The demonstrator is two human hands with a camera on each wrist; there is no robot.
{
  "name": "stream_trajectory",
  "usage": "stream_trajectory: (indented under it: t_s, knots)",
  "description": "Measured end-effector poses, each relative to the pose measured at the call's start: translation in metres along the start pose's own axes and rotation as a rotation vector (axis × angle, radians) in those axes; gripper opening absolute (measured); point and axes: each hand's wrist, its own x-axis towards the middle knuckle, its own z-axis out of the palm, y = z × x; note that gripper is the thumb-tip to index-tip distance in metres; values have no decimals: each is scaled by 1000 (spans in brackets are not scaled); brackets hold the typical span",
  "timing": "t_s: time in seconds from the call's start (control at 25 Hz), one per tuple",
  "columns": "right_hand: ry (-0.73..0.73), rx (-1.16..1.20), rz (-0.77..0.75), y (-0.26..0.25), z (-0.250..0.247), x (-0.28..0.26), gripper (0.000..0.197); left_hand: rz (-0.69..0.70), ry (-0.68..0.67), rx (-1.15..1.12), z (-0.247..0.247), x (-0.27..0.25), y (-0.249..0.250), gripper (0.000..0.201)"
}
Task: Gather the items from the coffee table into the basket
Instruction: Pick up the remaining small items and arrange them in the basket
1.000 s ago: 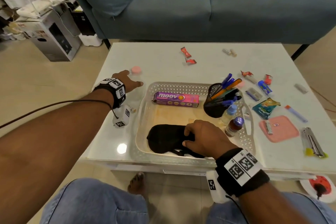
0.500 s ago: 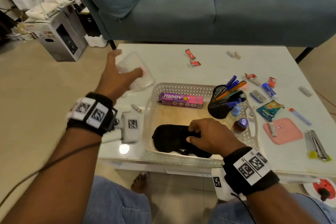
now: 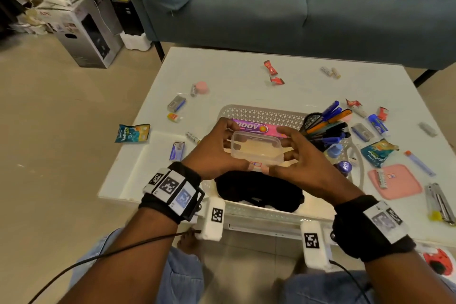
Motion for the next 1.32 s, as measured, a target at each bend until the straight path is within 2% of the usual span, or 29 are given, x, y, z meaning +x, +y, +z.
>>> stream_trajectory:
  t_s: [0.12,0.2,0.28,0.36,0.44,0.48,0.6,0.72,0.8,0.92,1.08,1.2,1.32]
  knots:
    - [59,-144,-38,-2,3,10,75,-10,-8,47,-7,0,-5,79]
    - [108,-241,-25,1,6,16,79,-3,34,66,-18,0,-6,75]
    - [159,-280,0,5,12,23,84,7,153,60,-36,-1,-6,58]
    - [187,-287,5,10,21,28,85,-13,341,55,-54,0,-10,39]
    - [202,-277,3,15,30,31,84,-99,497,102,-68,2,-22,34]
    - [201,-262,2,18,35,33,85,-164,527,158,-73,4,-31,37]
    - [157,-259,18,20,39,32,94,-422,492,377,-77,11,-59,53]
    - [156,-283,17,19,36,29,92,-527,489,502,-74,20,-81,59]
    - [175,-286,19,18,33,28,88,-510,524,552,-70,23,-89,52]
    - [182,-303,37,18,30,29,90,-473,567,548,-63,25,-90,28]
    - [189,-328,27,15,25,26,81,-418,551,454,-68,21,-67,23]
    - [220,-350,-15,7,17,23,66,-159,578,268,-70,12,-32,23]
    - [213,-288,-98,-10,9,18,47,53,446,56,-50,7,1,25]
